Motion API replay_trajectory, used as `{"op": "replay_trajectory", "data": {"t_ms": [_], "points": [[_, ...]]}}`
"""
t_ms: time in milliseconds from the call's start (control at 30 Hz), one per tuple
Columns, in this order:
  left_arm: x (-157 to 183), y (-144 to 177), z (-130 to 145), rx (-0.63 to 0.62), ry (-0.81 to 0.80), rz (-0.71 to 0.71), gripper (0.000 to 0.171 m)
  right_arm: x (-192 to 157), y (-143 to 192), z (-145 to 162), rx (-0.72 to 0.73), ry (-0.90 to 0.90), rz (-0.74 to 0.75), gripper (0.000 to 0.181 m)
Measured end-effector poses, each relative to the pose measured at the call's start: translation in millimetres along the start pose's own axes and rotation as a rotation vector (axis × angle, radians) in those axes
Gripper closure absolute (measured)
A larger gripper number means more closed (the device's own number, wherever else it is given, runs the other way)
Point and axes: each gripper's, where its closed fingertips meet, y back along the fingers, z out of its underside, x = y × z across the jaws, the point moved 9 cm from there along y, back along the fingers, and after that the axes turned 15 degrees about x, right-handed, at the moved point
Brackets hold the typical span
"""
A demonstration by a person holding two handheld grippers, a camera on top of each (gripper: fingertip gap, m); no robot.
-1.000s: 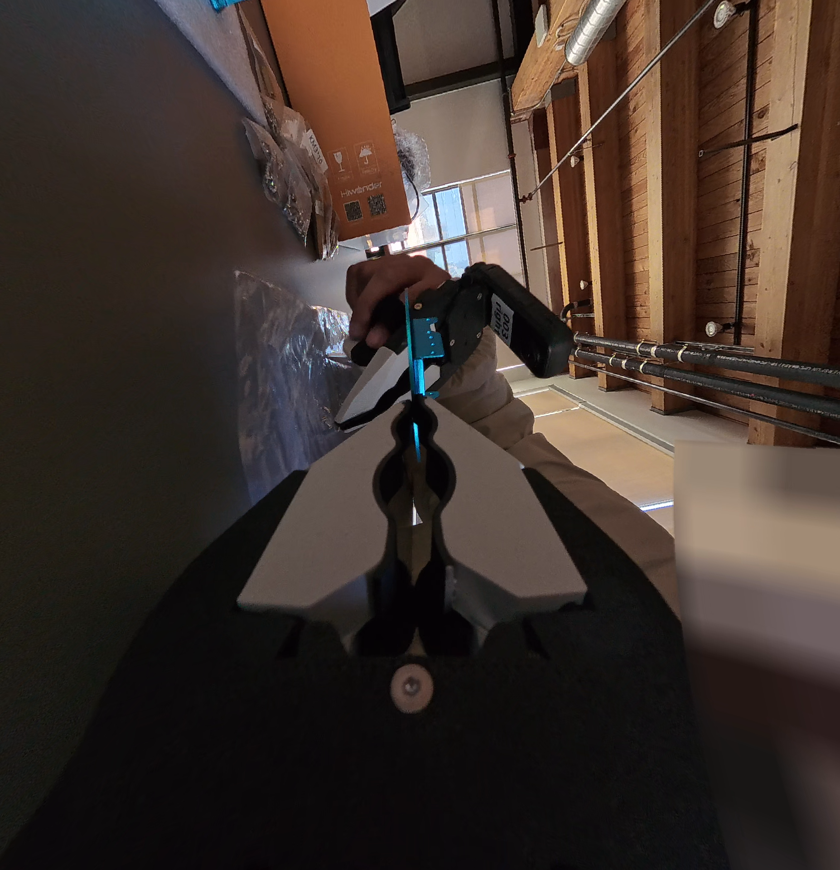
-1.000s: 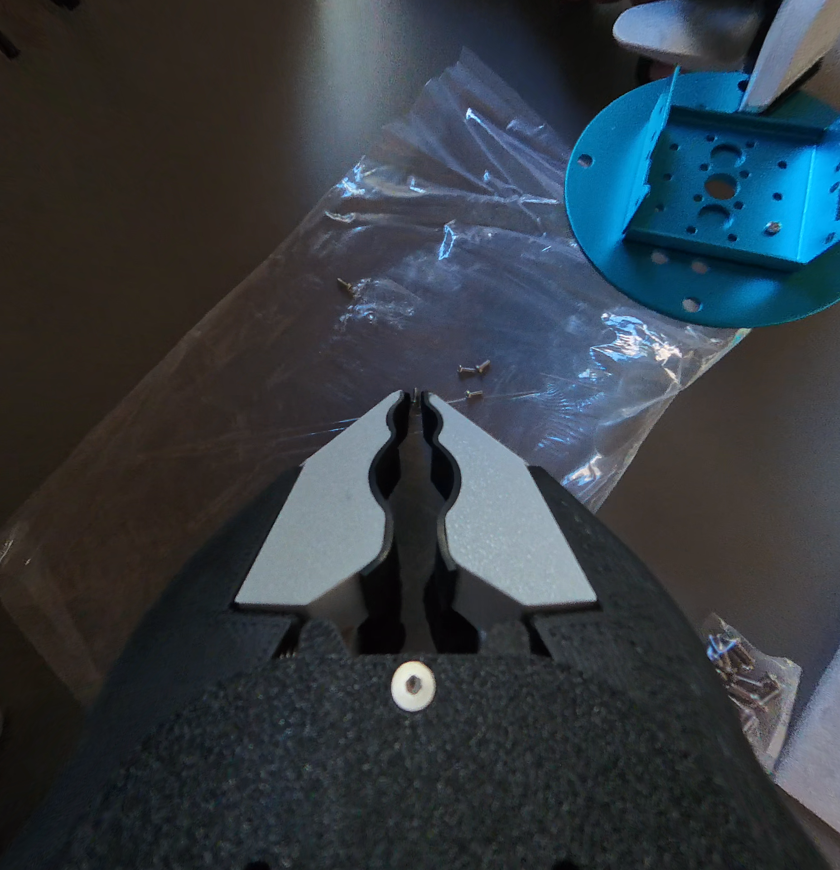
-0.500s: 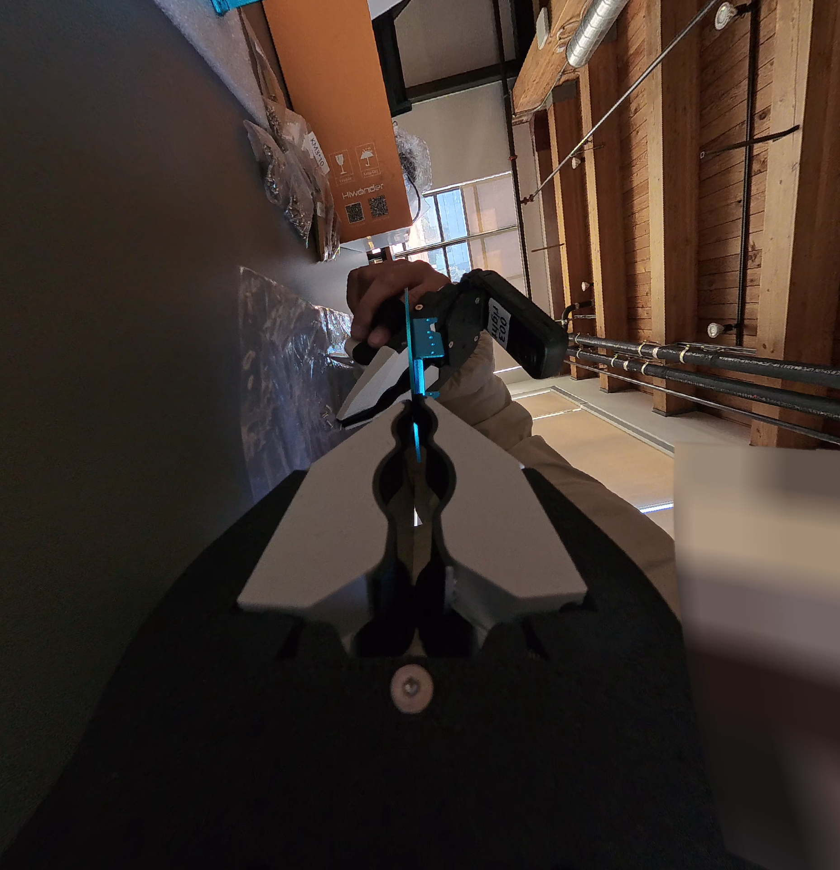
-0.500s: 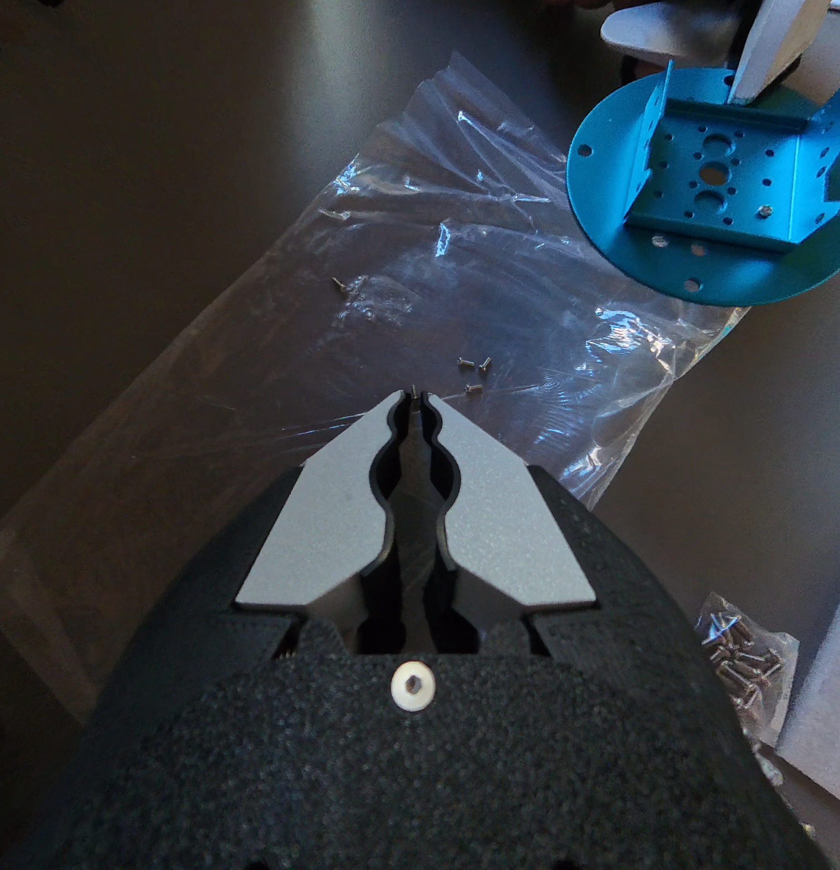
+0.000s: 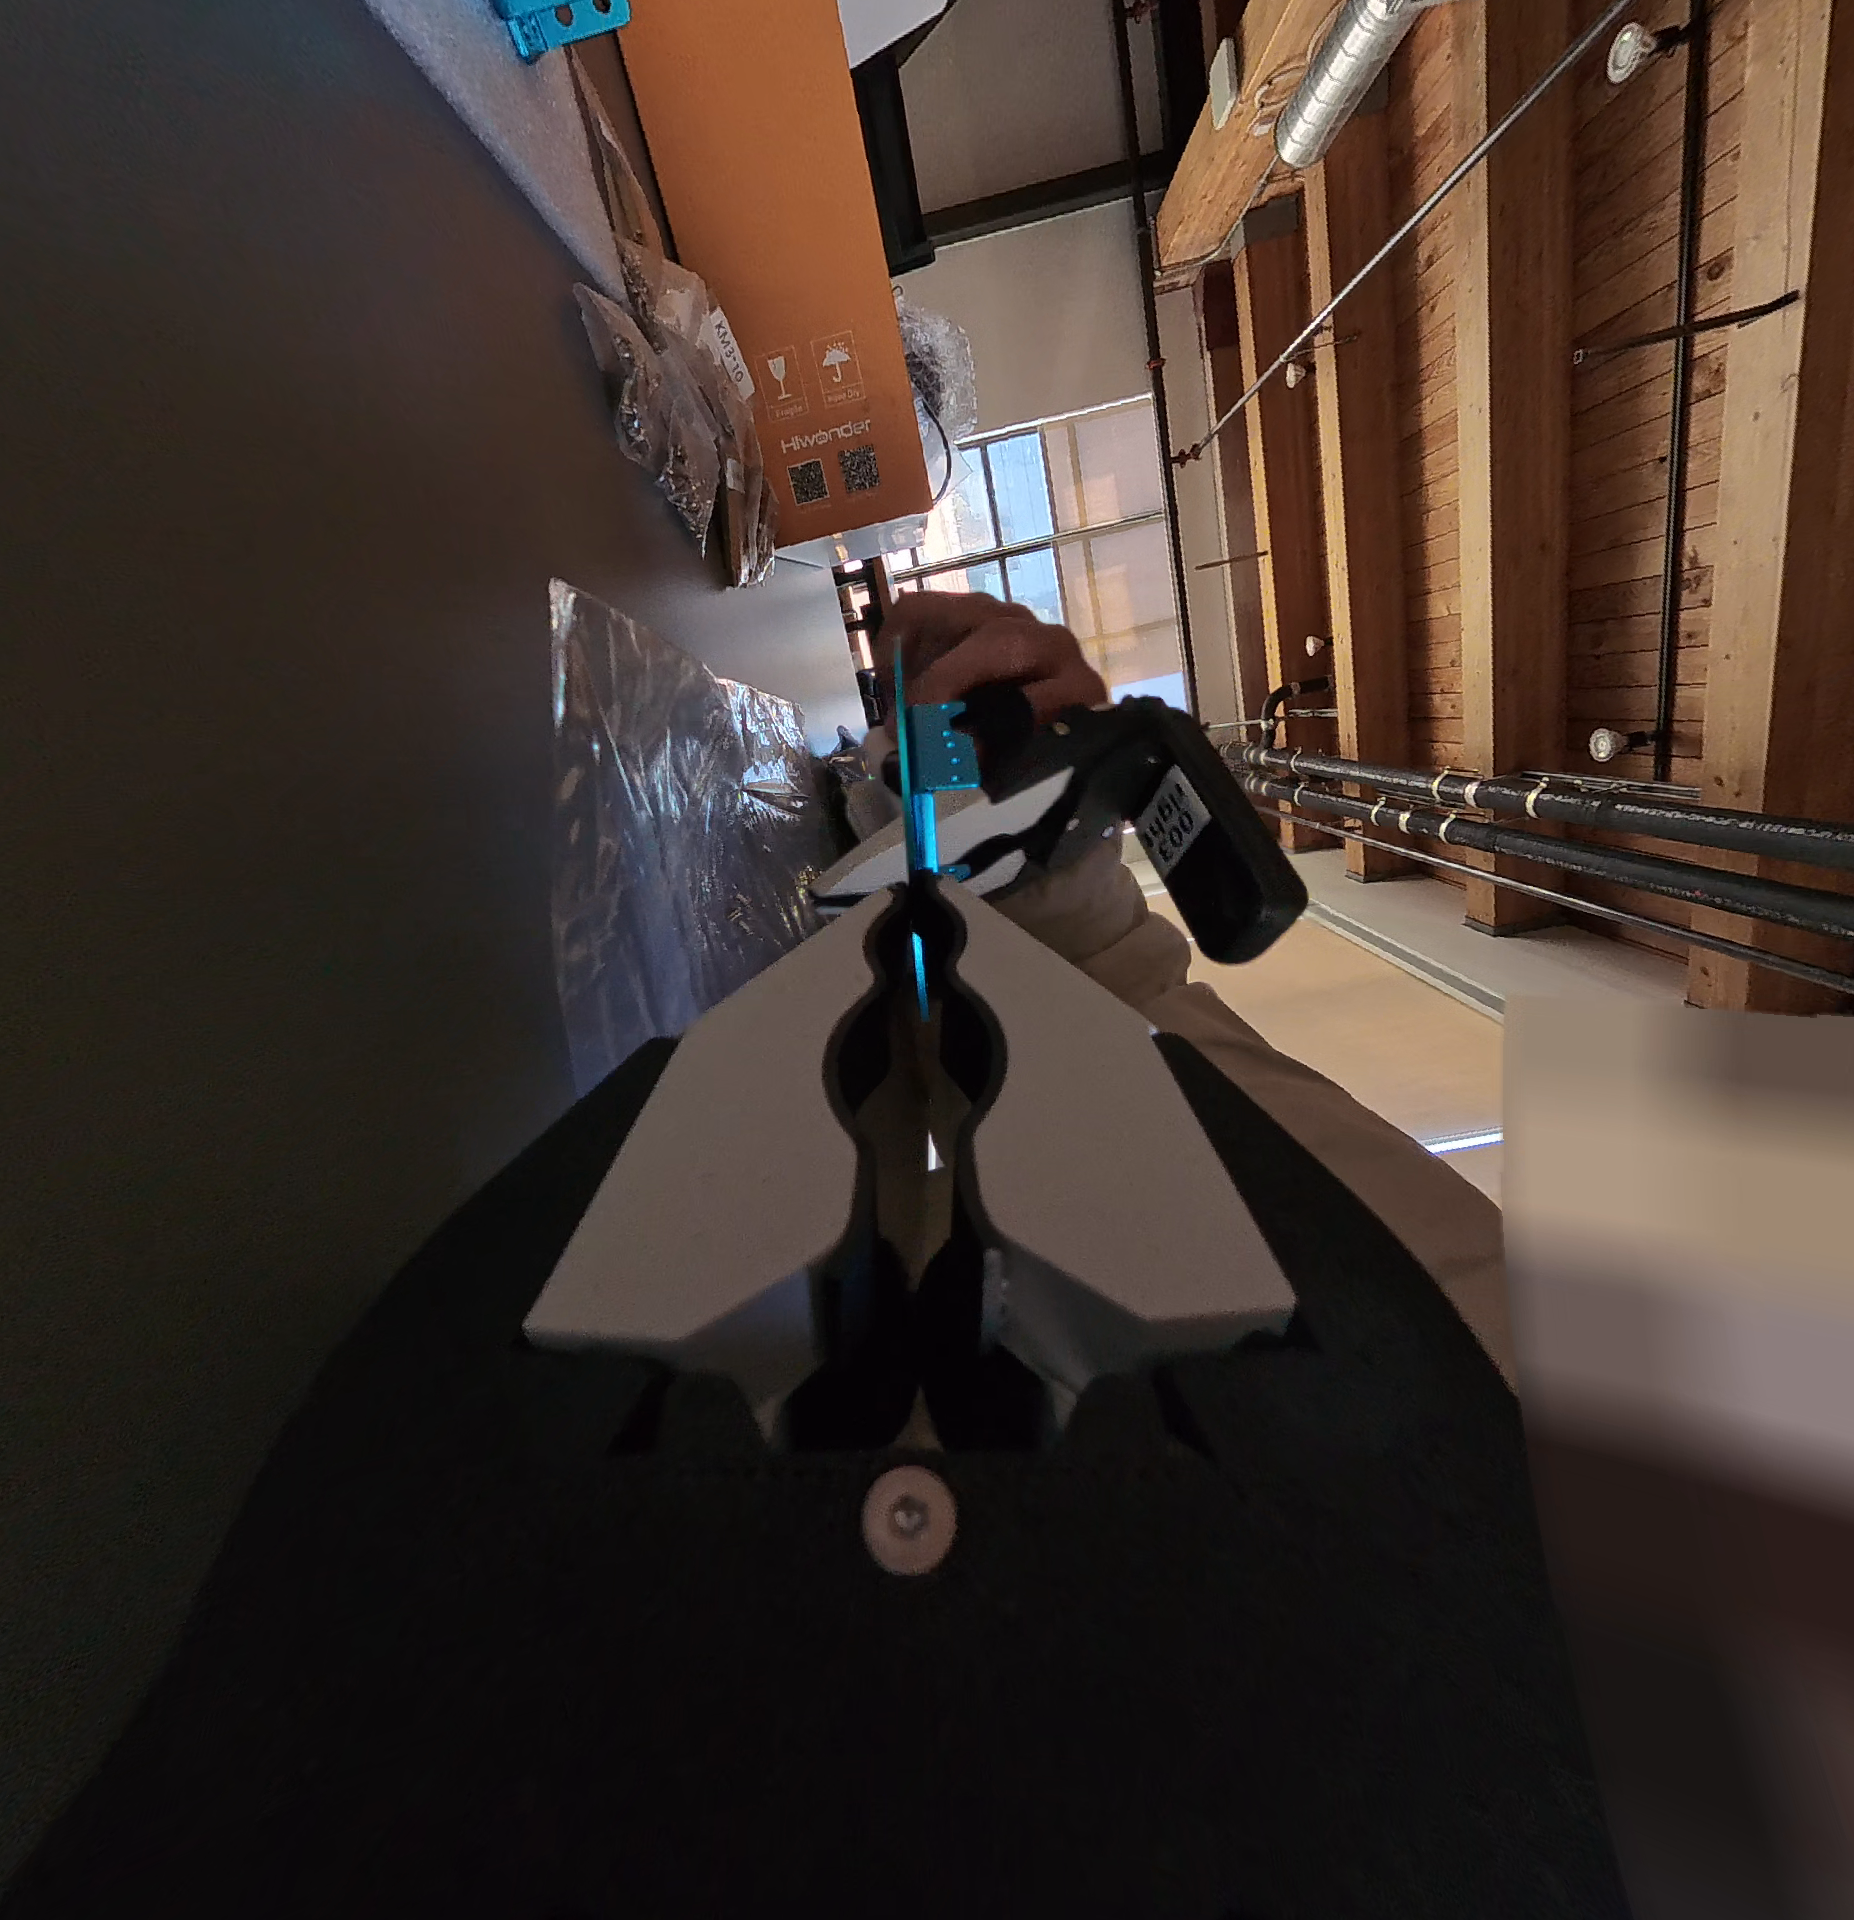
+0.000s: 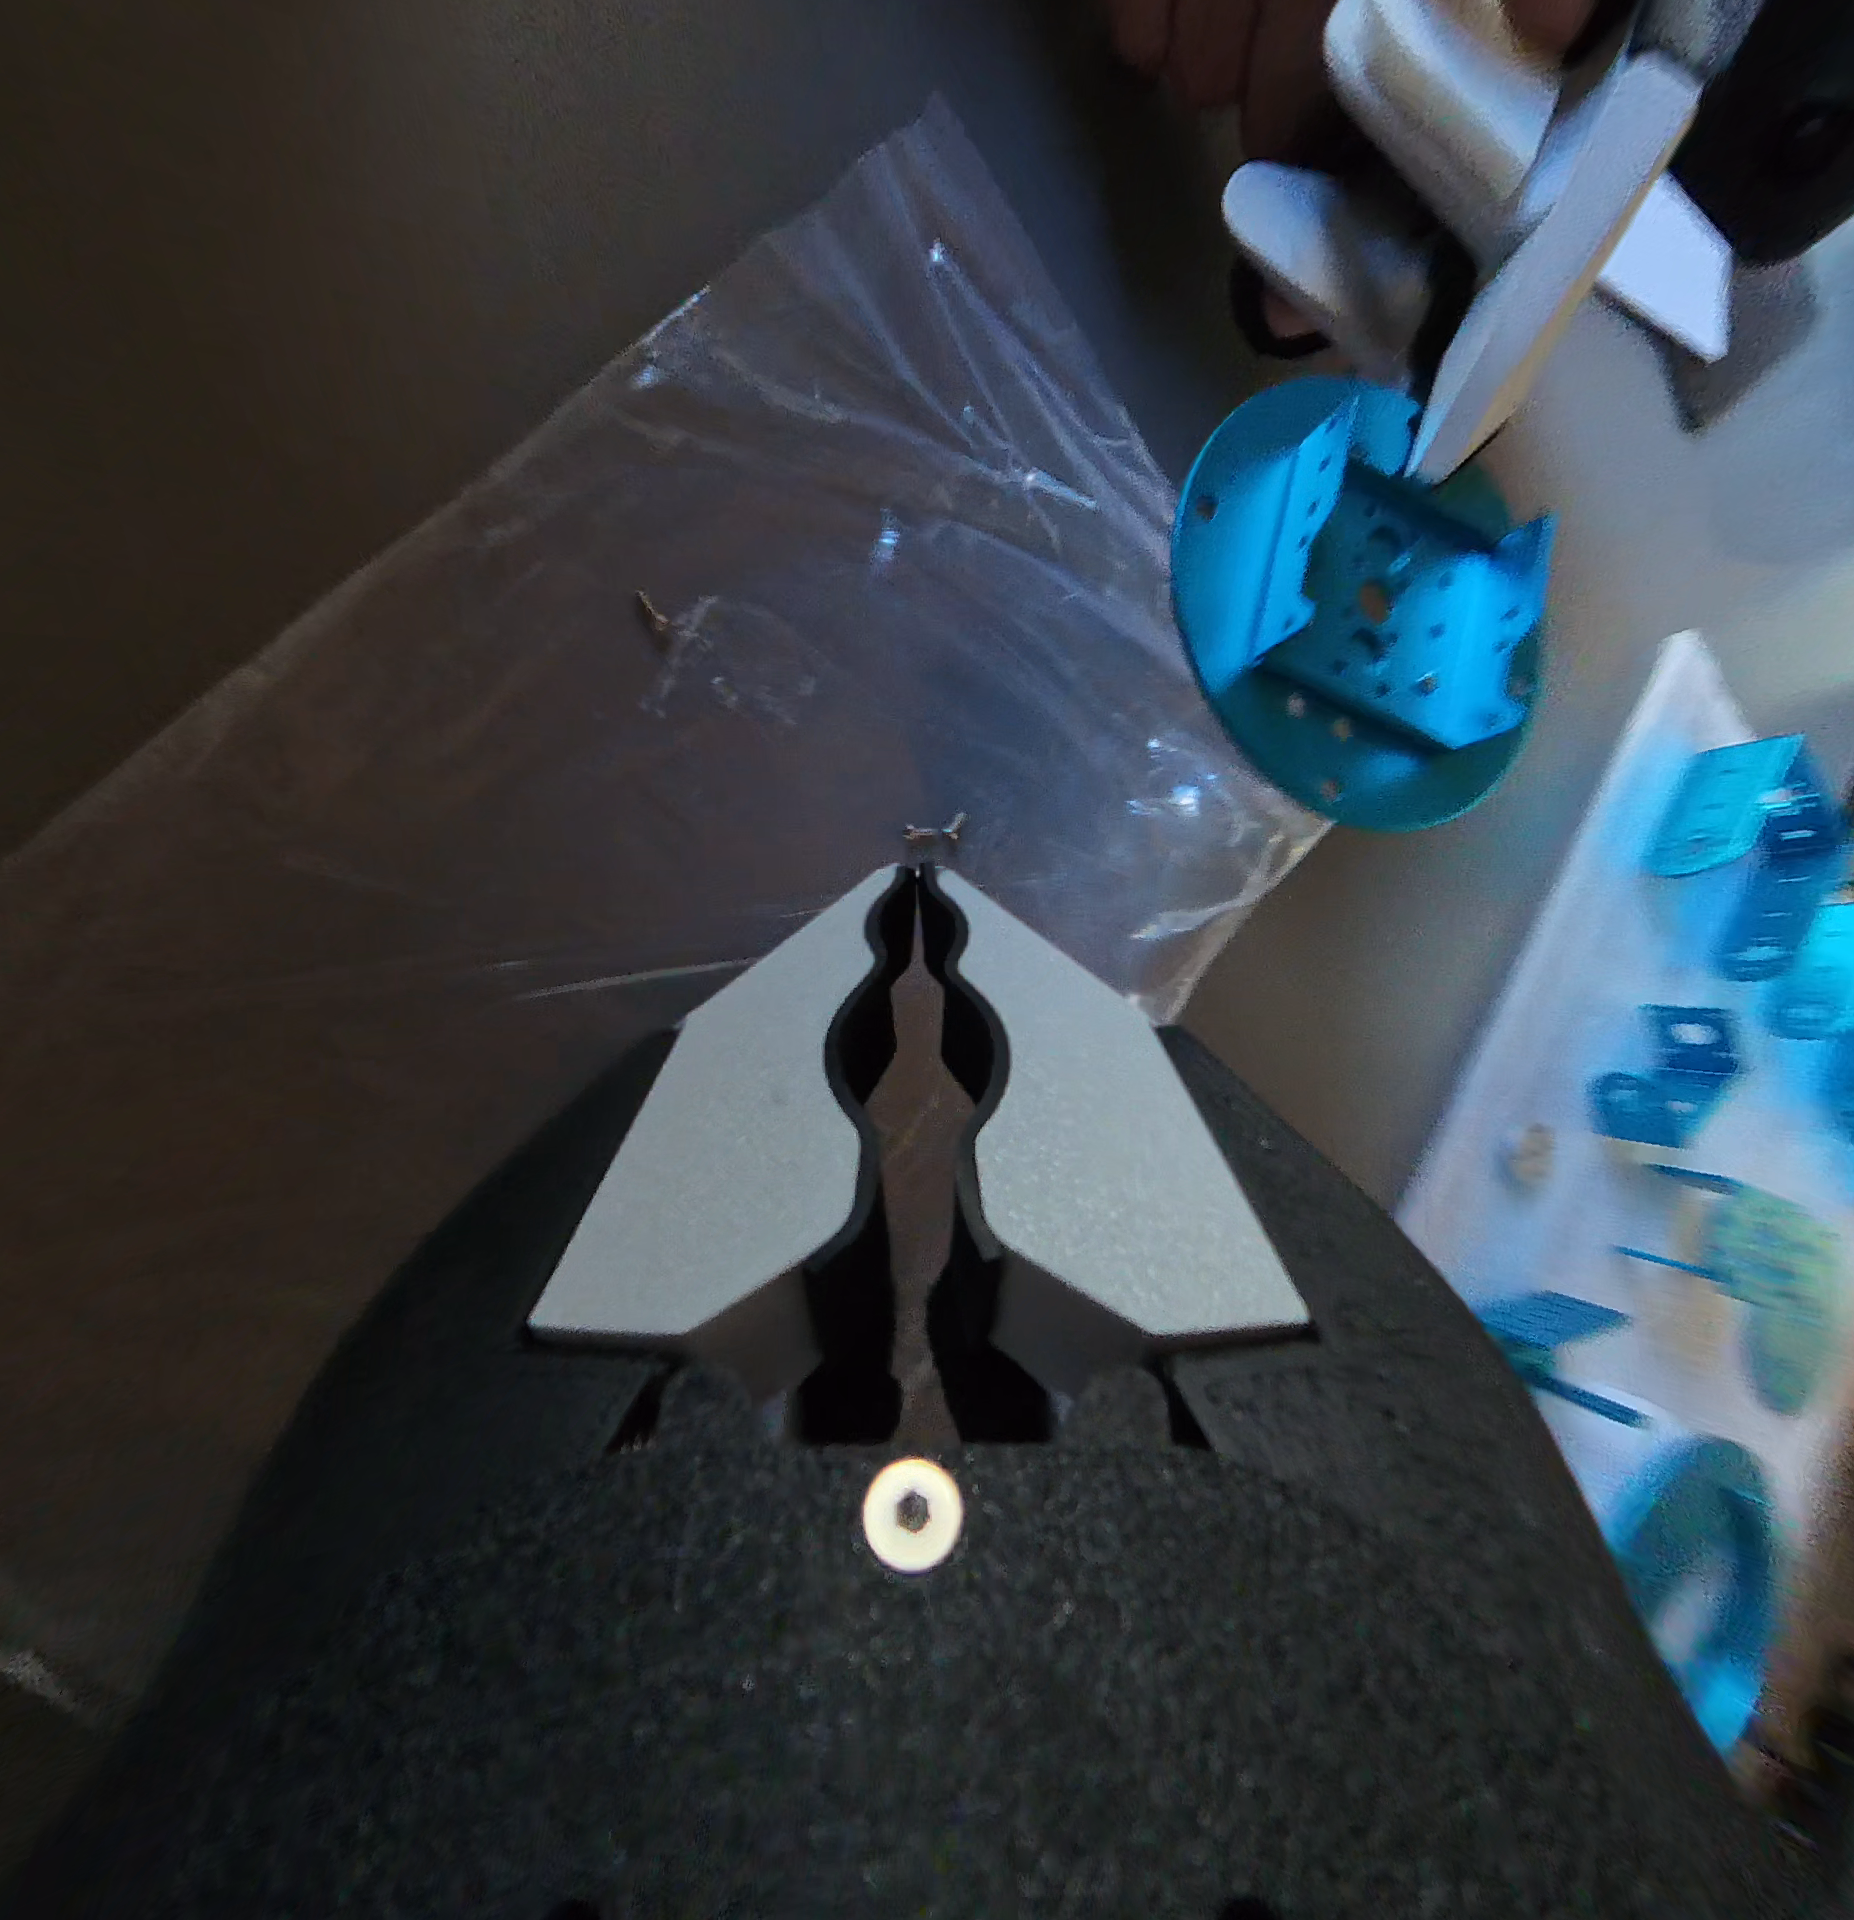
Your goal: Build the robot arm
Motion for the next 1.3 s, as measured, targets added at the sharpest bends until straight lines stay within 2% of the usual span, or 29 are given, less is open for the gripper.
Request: {"op": "replay_trajectory", "data": {"t_ms": [133,267,367,500,633,933,1100,1300], "points": [[-0.3,-0.1,0.7,0.001,-0.010,-0.014,0.171,-6.5,3.0,-12.9,-0.120,0.180,0.065,0.181],[-0.1,-1.2,2.6,-0.004,-0.014,-0.017,0.171,-11.7,1.6,-10.3,-0.117,0.146,0.118,0.181],[0.0,-1.6,3.5,-0.008,-0.013,-0.016,0.171,-8.9,3.4,-20.6,-0.064,0.225,0.283,0.181],[0.9,-3.5,6.9,-0.028,-0.015,-0.012,0.171,-2.7,4.9,-36.9,-0.059,0.519,0.610,0.181],[1.3,-5.9,10.5,-0.053,-0.018,-0.008,0.171,3.0,-4.7,-40.9,-0.046,0.611,0.683,0.181],[3.7,-7.2,12.8,-0.091,-0.027,0.026,0.171,14.4,-11.9,-34.9,0.004,0.564,0.549,0.181],[3.8,-7.4,12.9,-0.095,-0.023,0.031,0.171,24.2,-16.3,-35.8,-0.088,0.604,0.490,0.181],[2.1,-6.6,11.4,-0.079,-0.010,0.018,0.171,29.4,-24.9,-36.5,-0.126,0.624,0.484,0.181]]}}
